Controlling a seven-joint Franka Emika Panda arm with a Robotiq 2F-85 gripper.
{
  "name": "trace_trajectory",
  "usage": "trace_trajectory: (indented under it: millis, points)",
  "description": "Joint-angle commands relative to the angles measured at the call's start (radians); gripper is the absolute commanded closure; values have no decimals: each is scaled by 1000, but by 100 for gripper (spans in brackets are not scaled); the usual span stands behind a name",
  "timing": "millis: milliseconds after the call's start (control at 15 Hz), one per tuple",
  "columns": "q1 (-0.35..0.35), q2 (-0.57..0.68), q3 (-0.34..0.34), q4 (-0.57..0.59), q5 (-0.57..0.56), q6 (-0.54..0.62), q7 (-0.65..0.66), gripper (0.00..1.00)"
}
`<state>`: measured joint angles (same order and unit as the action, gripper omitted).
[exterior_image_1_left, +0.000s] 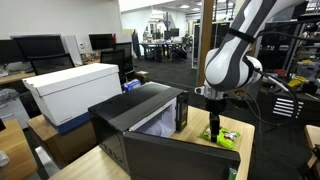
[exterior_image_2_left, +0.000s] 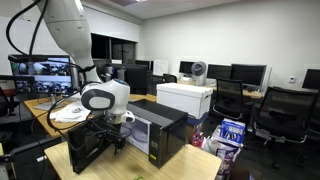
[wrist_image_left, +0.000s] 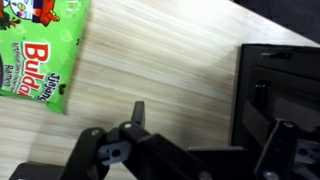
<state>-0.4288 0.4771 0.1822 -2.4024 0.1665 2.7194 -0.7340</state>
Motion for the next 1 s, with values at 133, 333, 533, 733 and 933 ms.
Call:
trace_trajectory:
  millis: [133, 333, 533, 733, 933]
  points:
    - [-51, 10, 105, -94, 159, 303, 11, 0]
    - [-54, 32, 183, -167, 86, 483, 75, 0]
    - [-8, 49, 197, -232, -60, 607, 203, 0]
    - [87, 56, 139, -283, -228, 697, 341, 0]
    - [184, 60, 63, -302, -308, 755, 426, 0]
